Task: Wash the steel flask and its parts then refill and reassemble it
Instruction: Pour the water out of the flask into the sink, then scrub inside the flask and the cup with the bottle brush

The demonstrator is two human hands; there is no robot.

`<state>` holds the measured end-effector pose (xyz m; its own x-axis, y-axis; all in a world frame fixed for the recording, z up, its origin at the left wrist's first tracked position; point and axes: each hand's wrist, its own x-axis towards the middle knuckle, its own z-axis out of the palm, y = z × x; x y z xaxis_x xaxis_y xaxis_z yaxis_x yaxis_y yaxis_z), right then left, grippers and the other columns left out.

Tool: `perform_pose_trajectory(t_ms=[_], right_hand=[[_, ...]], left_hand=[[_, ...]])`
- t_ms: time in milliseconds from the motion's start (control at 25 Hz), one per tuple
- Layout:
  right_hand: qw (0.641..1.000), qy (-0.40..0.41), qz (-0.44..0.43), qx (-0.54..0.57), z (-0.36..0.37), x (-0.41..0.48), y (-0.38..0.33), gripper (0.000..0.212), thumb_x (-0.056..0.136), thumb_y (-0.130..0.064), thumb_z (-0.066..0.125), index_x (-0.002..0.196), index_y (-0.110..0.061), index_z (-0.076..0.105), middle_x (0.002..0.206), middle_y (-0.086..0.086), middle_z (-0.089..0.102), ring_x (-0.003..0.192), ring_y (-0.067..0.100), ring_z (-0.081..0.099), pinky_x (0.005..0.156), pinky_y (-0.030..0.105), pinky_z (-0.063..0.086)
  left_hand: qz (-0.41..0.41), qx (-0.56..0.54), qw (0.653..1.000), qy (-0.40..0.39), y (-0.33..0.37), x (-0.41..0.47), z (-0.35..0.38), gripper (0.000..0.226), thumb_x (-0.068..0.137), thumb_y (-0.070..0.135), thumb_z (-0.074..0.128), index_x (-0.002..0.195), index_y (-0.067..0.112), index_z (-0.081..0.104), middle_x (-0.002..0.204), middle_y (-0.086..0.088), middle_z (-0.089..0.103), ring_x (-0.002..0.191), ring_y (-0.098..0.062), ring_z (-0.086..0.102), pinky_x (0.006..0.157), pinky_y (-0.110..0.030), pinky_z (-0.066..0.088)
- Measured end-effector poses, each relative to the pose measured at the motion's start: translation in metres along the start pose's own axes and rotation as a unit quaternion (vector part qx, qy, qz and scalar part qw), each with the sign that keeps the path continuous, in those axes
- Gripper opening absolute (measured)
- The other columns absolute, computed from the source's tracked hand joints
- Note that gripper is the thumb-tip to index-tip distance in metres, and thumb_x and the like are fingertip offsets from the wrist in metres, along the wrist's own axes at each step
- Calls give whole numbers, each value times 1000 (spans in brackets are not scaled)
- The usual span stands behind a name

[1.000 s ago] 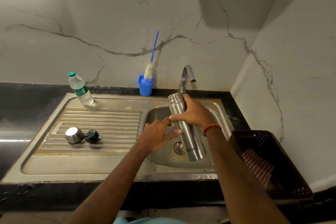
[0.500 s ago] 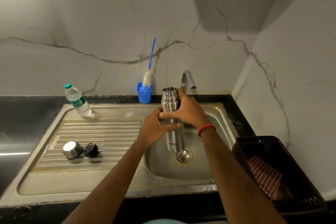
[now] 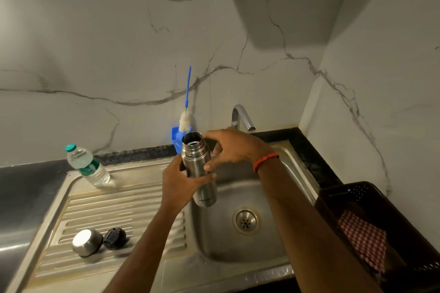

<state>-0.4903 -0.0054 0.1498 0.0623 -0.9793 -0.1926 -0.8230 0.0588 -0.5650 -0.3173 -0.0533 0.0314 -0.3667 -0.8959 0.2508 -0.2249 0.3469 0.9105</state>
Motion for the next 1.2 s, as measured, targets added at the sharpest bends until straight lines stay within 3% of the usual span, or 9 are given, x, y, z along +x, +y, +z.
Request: perform_pose_trajectory(t_ms=[120, 240, 320, 520, 640, 840, 960, 1080, 1200], right_hand=[[1000, 10, 28, -7, -5, 16, 0, 69, 80, -32, 82, 140, -21, 50, 92, -12, 53, 92, 13, 59, 90, 36, 49], [998, 29, 45, -42, -5, 36, 1, 58, 82, -41, 79, 133, -26, 57, 104, -3, 60, 95, 18, 62, 94, 43, 52], [990, 76, 46, -110, -8, 51, 0, 46, 83, -49, 75, 124, -32, 62, 112, 2, 63, 96, 20, 62, 89, 40, 51], [957, 114, 9, -268, -23, 94, -21, 37, 87, -47, 69, 121, -32, 63, 115, 1, 62, 89, 16, 55, 79, 32, 42], [937, 120, -30, -326, -29, 125, -30, 34, 89, -43, 68, 120, -31, 64, 119, 1, 63, 101, 23, 61, 79, 34, 40], [871, 197, -111, -435, -46, 187, -38, 27, 88, -40, 69, 113, -30, 67, 111, 0, 68, 111, 24, 58, 95, 39, 39], [838, 158, -72, -518, -67, 218, -35, 32, 83, -35, 75, 114, -30, 67, 112, 1, 68, 112, 25, 57, 99, 41, 34], [824, 84, 16, -560, -78, 237, -27, 28, 90, -16, 65, 117, -23, 66, 121, 5, 65, 113, 30, 60, 102, 43, 34], [805, 55, 11, -591, -81, 244, -25, 26, 90, -7, 61, 112, -19, 69, 119, 6, 64, 110, 31, 62, 90, 40, 41]], left_hand=[[-3, -2, 1000, 16, -6, 14, -10, 70, 59, 24, 98, 120, 16, 63, 105, 6, 70, 96, -7, 65, 81, -20, 50], [-5, -11, 999, 35, -10, 24, -20, 68, 57, 29, 98, 116, 19, 65, 103, 8, 71, 93, -5, 65, 79, -21, 51], [-7, -9, 999, 42, -13, 31, -26, 67, 56, 34, 98, 112, 20, 65, 100, 9, 71, 91, -6, 65, 79, -21, 51], [-23, -7, 998, 62, -22, 48, -40, 66, 56, 34, 98, 110, 15, 65, 97, 4, 71, 89, -11, 65, 78, -26, 54], [-33, 1, 997, 70, -31, 57, -47, 64, 56, 32, 99, 108, 18, 65, 95, 7, 70, 88, -10, 64, 77, -23, 52], [-53, 10, 995, 78, -46, 75, -63, 61, 55, 28, 100, 106, 19, 67, 94, 9, 72, 86, -4, 64, 74, -20, 54], [-66, 17, 994, 89, -54, 86, -69, 59, 55, 26, 99, 104, 21, 67, 95, 9, 72, 87, -7, 64, 78, -27, 56], [-77, 16, 992, 100, -61, 94, -70, 58, 55, 28, 100, 103, 22, 67, 95, 10, 72, 89, -11, 65, 81, -33, 57], [-77, 20, 992, 98, -67, 97, -71, 63, 56, 29, 99, 109, 22, 68, 99, 9, 73, 93, -13, 66, 83, -35, 58]])
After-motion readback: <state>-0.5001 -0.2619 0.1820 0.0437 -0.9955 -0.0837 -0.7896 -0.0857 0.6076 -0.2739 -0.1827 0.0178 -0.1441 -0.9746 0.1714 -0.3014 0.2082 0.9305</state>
